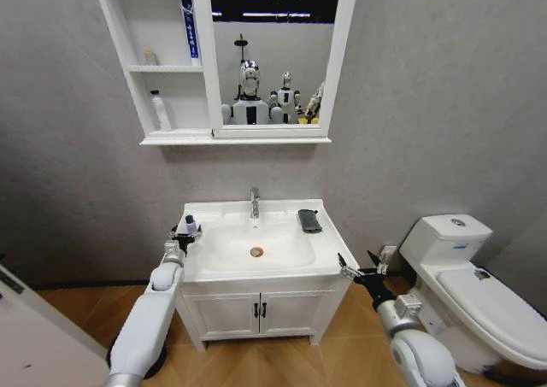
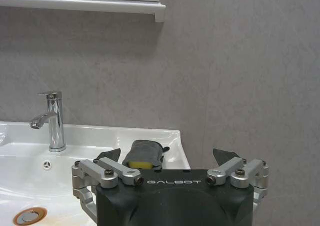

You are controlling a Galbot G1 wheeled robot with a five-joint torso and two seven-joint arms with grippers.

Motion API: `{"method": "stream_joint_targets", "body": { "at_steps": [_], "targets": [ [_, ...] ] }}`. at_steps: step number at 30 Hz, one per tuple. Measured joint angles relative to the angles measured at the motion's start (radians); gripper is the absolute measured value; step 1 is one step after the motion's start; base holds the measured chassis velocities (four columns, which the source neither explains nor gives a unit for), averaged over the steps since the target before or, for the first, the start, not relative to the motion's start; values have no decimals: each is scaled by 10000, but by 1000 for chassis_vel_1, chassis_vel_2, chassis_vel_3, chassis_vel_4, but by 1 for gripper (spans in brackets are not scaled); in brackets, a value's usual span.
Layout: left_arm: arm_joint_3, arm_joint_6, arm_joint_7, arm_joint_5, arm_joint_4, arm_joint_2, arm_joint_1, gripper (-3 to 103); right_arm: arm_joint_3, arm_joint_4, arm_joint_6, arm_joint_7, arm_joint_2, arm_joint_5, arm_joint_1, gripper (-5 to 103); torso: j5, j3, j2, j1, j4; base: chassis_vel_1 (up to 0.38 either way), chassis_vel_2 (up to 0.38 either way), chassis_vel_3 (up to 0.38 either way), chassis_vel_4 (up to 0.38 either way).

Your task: Move facial cleanser and shampoo from washbasin to cabinet, then wipe washbasin with towel.

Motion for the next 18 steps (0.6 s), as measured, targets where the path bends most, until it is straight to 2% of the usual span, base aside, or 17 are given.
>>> {"method": "stream_joint_targets", "body": {
  "at_steps": [6,8,13,15,16,18],
  "targets": [
    [0,-6,48,70,336,-104,-174,100,27,-28,68,6,6,-29,-50,100,0,0,0,0,0,0,0,0,0],
    [0,-7,72,75,397,-122,-238,103,31,-49,103,6,5,-56,-51,100,-1,0,0,0,0,0,0,0,0],
    [-4,-3,94,100,624,-236,-454,98,26,-139,248,7,63,-248,-17,100,0,0,0,0,0,0,0,0,0],
    [-1,9,94,105,721,-277,-522,90,6,-96,262,7,92,-245,-42,100,0,0,0,0,0,0,0,0,0],
    [-1,9,94,105,721,-277,-522,90,6,-96,262,7,92,-245,-42,100,0,0,0,0,0,0,0,0,0],
    [8,17,85,102,780,-321,-541,80,4,-72,267,14,83,-226,-36,100,0,0,0,0,0,0,0,0,0]
  ]
}}
